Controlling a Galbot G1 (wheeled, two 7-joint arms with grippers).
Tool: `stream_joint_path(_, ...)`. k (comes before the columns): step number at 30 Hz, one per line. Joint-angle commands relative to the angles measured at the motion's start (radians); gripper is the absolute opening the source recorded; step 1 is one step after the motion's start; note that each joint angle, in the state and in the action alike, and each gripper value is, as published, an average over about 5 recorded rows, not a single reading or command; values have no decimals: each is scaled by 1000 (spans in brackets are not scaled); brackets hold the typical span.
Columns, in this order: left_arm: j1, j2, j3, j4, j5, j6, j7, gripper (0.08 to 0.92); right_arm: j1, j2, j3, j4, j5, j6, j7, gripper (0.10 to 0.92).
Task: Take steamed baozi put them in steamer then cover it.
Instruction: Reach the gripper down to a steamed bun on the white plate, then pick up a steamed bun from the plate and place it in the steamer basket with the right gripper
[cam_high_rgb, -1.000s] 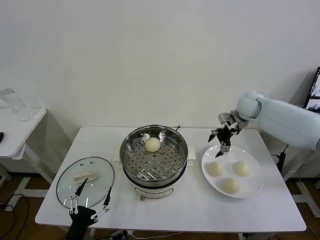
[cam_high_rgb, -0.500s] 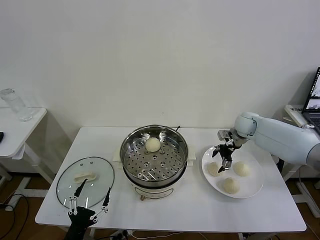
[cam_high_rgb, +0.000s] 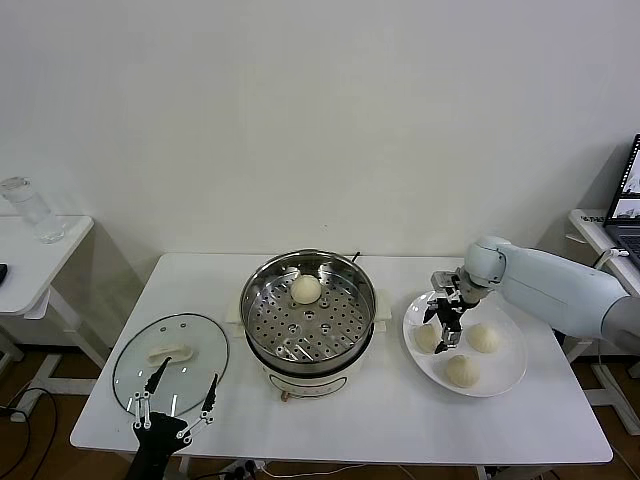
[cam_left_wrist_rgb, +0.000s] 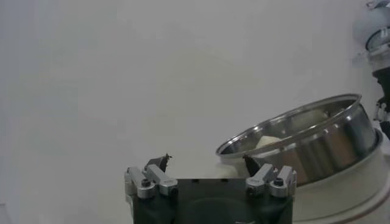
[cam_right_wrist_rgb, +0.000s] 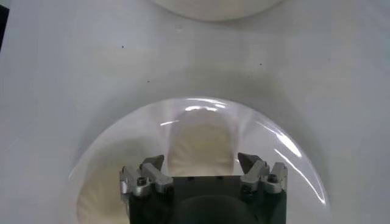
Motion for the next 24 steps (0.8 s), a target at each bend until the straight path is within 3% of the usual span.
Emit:
stream_joint_path(1,0,0,0,-3,-7,1,0,823,-10,3,5,-4,-13,1,5,761)
stream_joint_path(15,-3,7,-8,-8,-9,-3,4,823,186,-19,-22,57,-34,25,-100,680)
stream_joint_path(24,-11,18,-3,-12,-9,-11,4,823,567,89,-143,171,132,-3,-233,670)
